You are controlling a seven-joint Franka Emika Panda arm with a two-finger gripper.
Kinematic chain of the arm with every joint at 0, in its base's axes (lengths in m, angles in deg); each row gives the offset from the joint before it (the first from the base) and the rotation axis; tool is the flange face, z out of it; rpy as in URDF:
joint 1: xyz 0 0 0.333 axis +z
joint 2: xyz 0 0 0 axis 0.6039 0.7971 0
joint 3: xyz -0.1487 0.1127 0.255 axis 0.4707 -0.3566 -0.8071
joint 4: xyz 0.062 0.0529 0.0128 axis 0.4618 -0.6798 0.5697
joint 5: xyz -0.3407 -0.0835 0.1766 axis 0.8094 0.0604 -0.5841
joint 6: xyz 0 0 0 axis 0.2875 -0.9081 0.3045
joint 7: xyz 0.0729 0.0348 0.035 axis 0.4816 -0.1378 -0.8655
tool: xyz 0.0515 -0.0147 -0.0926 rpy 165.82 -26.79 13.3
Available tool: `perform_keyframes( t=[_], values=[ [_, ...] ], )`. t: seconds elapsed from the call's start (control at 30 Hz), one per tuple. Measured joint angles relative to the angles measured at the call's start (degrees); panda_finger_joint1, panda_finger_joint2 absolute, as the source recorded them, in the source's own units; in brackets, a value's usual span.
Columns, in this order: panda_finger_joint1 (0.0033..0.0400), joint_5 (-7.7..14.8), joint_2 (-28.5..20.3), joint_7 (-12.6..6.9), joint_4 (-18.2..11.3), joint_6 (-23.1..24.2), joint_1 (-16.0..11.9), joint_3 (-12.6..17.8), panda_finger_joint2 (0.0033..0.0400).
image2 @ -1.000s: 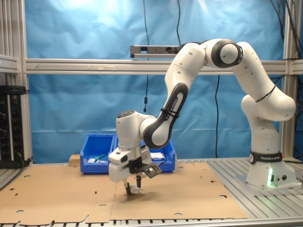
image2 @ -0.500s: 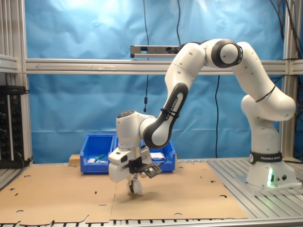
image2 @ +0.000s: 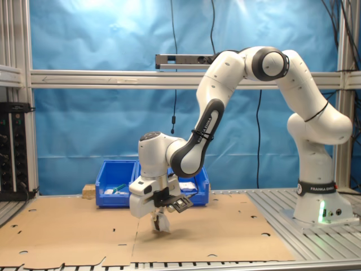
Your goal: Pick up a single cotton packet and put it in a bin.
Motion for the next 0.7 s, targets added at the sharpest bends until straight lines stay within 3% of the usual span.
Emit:
perform_keyframes(
  t=[0.7],
  values=[
    [0.0053, 0.00, -2.65, 0.00, -0.60, -0.49, -0.01, -0.15, 0.0053]
  ],
)
